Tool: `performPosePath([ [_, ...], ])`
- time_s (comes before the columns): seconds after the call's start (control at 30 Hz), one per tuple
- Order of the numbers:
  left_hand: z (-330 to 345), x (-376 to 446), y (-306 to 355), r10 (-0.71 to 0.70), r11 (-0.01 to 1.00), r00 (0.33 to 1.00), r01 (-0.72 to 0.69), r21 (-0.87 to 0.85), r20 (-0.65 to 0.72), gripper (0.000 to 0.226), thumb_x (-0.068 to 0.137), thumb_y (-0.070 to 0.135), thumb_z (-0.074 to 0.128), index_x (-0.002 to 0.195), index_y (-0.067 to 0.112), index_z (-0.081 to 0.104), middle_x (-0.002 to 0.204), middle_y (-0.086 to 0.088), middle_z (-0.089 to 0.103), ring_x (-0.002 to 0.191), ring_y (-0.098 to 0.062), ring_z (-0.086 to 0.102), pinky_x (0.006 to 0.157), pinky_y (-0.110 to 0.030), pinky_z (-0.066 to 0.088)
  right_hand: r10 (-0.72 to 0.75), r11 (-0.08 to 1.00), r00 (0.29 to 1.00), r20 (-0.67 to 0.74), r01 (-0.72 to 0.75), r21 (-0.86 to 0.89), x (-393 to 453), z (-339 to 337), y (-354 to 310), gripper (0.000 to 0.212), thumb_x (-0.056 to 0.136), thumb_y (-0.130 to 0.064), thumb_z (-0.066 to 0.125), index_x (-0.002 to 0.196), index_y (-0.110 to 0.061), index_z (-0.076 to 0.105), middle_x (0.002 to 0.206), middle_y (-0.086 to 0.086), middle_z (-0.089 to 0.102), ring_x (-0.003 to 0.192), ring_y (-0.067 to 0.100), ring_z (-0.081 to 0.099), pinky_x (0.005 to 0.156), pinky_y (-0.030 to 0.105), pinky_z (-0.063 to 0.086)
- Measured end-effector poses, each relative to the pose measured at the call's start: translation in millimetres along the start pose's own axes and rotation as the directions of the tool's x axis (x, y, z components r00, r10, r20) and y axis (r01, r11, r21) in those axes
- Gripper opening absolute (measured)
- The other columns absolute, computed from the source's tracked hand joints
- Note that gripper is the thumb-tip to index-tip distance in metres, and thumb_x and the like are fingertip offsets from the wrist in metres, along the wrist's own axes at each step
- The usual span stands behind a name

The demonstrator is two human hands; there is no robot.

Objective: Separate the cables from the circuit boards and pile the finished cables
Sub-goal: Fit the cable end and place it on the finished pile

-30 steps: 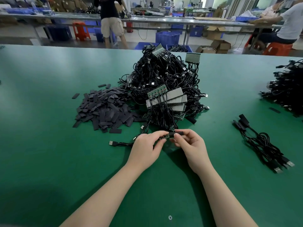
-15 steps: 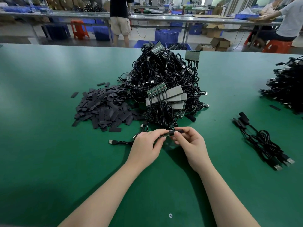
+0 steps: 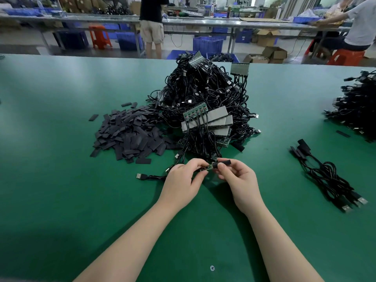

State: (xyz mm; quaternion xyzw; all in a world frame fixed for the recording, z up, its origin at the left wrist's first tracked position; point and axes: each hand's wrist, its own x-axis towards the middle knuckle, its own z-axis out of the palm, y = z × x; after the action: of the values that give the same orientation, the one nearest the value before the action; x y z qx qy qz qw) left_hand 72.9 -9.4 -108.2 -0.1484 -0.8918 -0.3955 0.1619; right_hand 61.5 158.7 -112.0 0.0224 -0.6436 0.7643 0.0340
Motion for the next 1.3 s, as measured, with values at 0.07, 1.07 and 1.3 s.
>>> performPosePath([
  [0.07, -0.2, -0.4, -0.8, -0.006, 1.0, 1.0, 0.006, 0.01, -0.001, 0.018, 0.095, 0.025, 0.059, 0.113, 0.023, 0.061, 0.103, 0.012, 0.071, 0.096, -0.012, 0.066, 0.094, -0.042, 0.048, -0.001, 1.0, 1.0, 0.007, 0.001, -0.007, -0.6, 0.1, 0.1, 0.018, 0.092, -0.007, 0.068, 0.092, -0.023, 0.076, 0.089, 0.002, 0.078, 0.088, 0.013, 0.074, 0.073, 0.016, 0.054],
  [1.07, -0.9, 1.0, 0.0, 0.0, 1.0, 0.999, -0.001, -0.028, -0.037, 0.012, 0.097, 0.02, 0.055, 0.106, 0.024, 0.061, 0.089, 0.012, 0.07, 0.071, -0.013, 0.059, 0.073, -0.024, 0.039, 0.045, 0.999, 0.999, 0.013, -0.045, 0.013, 1.2, -1.8, 0.7, 0.018, 0.094, -0.016, 0.066, 0.088, -0.028, 0.078, 0.093, 0.005, 0.078, 0.094, 0.016, 0.074, 0.073, 0.018, 0.054],
  [1.3, -1.5, -1.0, 2.8, 0.021, 0.999, 0.999, -0.02, 0.039, -0.039, 0.011, 0.097, 0.02, 0.056, 0.105, 0.018, 0.063, 0.078, 0.005, 0.069, 0.066, -0.017, 0.056, 0.077, -0.018, 0.035, 0.05, 0.999, 0.998, -0.03, -0.05, 0.001, 0.8, 0.4, -1.1, 0.014, 0.092, -0.025, 0.07, 0.081, -0.026, 0.078, 0.089, 0.003, 0.078, 0.088, 0.012, 0.074, 0.073, 0.018, 0.056],
])
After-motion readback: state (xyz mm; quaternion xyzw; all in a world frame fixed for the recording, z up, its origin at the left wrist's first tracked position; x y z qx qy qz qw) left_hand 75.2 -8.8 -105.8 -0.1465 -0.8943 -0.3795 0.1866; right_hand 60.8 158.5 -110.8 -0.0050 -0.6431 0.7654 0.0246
